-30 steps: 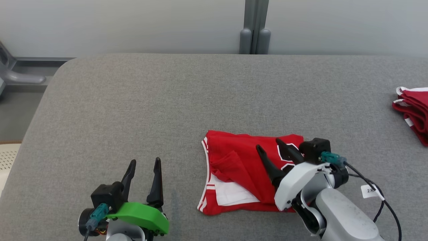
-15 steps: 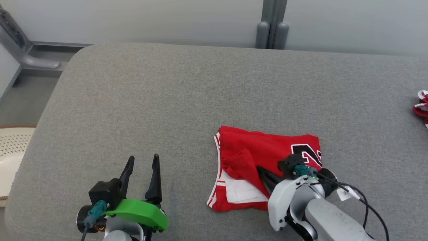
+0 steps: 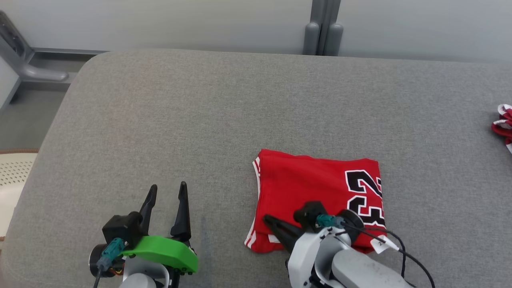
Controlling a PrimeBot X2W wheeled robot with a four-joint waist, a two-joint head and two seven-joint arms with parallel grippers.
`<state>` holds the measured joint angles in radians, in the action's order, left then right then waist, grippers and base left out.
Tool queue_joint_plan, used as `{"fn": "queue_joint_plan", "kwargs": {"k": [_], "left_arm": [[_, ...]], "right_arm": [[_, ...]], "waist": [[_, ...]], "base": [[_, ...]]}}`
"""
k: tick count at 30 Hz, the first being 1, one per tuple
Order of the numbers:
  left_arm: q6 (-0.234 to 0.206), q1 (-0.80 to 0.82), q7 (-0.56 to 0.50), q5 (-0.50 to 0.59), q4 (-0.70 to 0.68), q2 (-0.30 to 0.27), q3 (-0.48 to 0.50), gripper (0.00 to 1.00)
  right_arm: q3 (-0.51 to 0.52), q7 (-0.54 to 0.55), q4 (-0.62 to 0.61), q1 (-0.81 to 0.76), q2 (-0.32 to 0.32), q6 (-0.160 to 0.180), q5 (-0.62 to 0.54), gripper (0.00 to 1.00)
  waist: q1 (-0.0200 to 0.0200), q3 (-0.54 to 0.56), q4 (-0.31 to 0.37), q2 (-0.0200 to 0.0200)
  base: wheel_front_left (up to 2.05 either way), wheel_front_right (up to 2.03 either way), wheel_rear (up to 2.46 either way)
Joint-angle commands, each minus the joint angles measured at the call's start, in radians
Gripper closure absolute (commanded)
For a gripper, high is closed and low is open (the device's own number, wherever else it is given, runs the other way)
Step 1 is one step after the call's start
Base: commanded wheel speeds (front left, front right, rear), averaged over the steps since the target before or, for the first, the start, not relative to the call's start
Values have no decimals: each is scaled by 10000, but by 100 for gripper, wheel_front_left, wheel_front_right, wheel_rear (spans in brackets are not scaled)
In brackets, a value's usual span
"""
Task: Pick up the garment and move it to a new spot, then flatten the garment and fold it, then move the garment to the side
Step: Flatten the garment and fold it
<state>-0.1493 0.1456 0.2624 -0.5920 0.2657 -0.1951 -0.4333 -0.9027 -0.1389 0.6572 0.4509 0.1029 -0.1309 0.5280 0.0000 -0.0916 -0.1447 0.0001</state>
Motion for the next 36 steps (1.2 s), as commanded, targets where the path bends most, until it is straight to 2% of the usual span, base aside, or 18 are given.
{"fn": "queue_joint_plan", "kwargs": {"k": [1,2,3,5,6,7,11,16,21,26,36], "left_arm": [[30,193,25,114,-10,36,33,0],[33,183,25,142,-12,24,63,0],[44,191,25,183,-25,19,69,0],[66,207,26,237,-41,27,77,0],[75,223,26,263,-41,41,92,0],[88,239,26,319,-32,57,90,0],[129,309,27,469,55,157,88,0],[52,120,16,751,116,422,292,0],[185,-234,17,967,178,570,619,0],[350,-599,17,1202,248,682,1040,0],[500,-1024,17,1677,171,861,1632,0]], "right_arm": [[103,-336,-25,240,10,6,52,99],[265,-579,-46,289,-5,6,74,78],[418,-726,-57,327,-3,6,56,63],[828,-967,-105,407,15,6,-77,45],[1152,-1062,-168,399,0,6,-176,17],[1417,-1115,-219,335,-2,6,-248,0],[2815,-1244,-528,-139,35,6,-770,0],[5125,-1263,-1298,-1239,-141,4,-1704,0],[6652,-1266,-2129,-2297,-371,4,-2496,0],[7434,-1218,-2796,-2981,-491,4,-2951,0],[7820,-1094,-3502,-3457,-517,4,-2842,0]], "waist": [[0,29,139,-1],[0,69,227,-1],[0,98,285,-1],[0,189,439,-1],[0,256,532,-1],[0,308,596,-1],[0,594,911,-1],[0,888,1287,-1],[0,996,1461,-1],[0,1080,1534,-1],[0,1163,1561,-1]], "base": [[0,0,0],[0,0,0],[0,0,0],[0,0,0],[0,0,0],[0,0,0],[0,0,0],[0,0,0],[0,0,0],[0,0,0],[0,0,0]]}}
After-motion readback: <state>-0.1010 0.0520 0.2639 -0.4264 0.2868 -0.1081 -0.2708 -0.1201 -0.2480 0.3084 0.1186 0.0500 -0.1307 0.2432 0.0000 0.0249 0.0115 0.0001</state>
